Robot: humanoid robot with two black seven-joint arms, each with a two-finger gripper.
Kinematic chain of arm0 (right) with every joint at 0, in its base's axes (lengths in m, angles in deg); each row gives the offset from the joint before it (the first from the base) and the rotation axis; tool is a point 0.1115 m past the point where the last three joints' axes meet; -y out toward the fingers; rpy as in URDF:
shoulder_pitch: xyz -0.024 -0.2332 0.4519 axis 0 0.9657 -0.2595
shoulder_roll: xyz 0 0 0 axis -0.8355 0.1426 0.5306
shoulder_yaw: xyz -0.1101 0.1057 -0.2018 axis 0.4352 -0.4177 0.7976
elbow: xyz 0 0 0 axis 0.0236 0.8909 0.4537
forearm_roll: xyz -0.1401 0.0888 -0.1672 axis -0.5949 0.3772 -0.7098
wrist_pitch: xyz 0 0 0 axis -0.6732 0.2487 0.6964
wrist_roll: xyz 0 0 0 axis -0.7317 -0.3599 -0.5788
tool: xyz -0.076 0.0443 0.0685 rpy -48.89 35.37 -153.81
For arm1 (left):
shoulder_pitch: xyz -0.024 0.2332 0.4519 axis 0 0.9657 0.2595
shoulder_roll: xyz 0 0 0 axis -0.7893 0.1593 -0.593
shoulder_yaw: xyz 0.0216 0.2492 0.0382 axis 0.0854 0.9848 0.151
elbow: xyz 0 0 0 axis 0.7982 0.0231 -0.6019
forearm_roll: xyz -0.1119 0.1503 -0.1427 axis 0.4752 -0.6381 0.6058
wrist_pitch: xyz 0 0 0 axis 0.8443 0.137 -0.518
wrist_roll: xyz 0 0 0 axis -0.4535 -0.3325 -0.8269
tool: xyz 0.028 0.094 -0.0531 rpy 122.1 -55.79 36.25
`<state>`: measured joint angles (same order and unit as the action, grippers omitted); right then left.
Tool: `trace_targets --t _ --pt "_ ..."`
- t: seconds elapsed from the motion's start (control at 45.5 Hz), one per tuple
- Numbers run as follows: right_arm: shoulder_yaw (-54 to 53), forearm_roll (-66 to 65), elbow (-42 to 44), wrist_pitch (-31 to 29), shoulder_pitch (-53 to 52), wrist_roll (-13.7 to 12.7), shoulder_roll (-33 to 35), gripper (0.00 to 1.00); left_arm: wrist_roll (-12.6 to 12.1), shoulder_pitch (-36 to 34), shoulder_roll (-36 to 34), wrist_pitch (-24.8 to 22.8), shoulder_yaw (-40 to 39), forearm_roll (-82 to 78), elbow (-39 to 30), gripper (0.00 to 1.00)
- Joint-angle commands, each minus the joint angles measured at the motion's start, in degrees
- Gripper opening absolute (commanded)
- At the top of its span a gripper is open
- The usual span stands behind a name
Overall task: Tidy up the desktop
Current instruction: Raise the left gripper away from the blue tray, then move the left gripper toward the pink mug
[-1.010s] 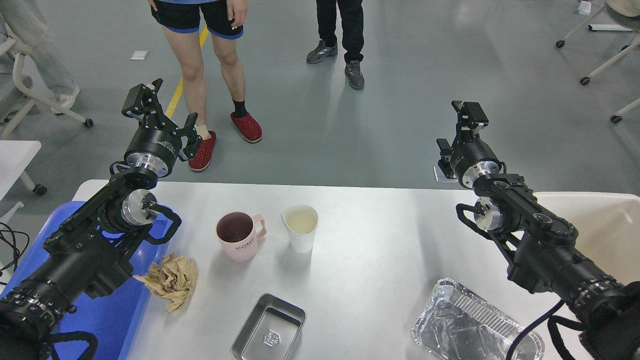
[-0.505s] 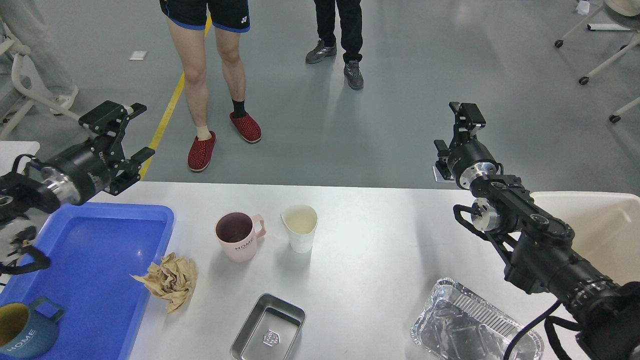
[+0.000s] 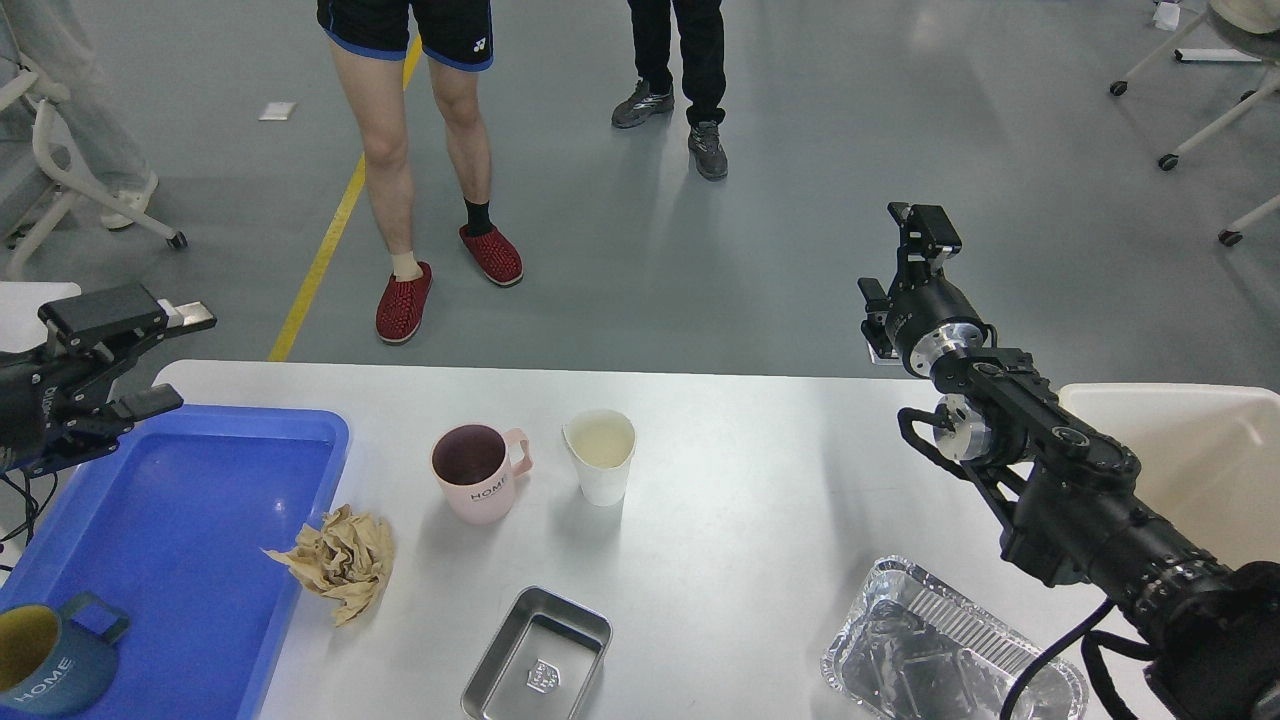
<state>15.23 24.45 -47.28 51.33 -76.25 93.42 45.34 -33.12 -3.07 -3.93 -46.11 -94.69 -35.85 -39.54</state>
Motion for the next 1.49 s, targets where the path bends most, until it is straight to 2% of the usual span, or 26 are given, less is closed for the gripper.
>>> trace_targets --t 0.0,0.242,0.373,0.813,1.054,1.142,1.274,1.34,1.471 --pt "0.0 0.0 0.0 0.0 -0.1 0.0 0.0 1.0 -0.3 0.9 -3.0 -1.9 0.8 -7.7 -0.5 0.92" --pt "0.0 0.0 -0.1 0.1 -0.1 0.0 0.0 1.0 0.0 4.4 -8.7 -2.5 1.2 -16.3 -1.0 0.89" --pt "0.0 0.0 -0.1 0.1 0.2 0.0 0.0 1.0 0.0 5.3 -11.1 -4.7 1.2 -18.3 -1.0 0.9" --pt "0.0 0.0 -0.1 0.1 0.2 0.0 0.0 1.0 -0.1 5.2 -10.1 -4.1 1.2 -18.9 -0.7 0.9" --pt "0.0 0.0 -0.1 0.1 0.3 0.0 -0.4 1.0 -1.5 4.4 -0.5 -3.9 1.0 -27.3 1.8 0.89" --pt "0.0 0.0 -0.1 0.2 0.2 0.0 -0.5 1.0 -3.6 3.2 6.6 -4.6 1.0 -30.0 5.9 0.89" --pt "0.0 0.0 -0.1 0.2 0.3 0.0 -0.8 1.0 -8.6 -0.2 15.8 -5.3 1.2 -31.7 12.3 0.88" --pt "0.0 0.0 -0.1 0.2 0.4 0.0 -0.8 1.0 -9.5 -2.4 20.4 -5.9 1.3 -33.0 16.4 0.88" --pt "0.0 0.0 -0.1 0.3 0.6 0.0 -0.8 1.0 -9.5 -7.3 29.8 -7.4 2.2 -35.5 24.7 0.88"
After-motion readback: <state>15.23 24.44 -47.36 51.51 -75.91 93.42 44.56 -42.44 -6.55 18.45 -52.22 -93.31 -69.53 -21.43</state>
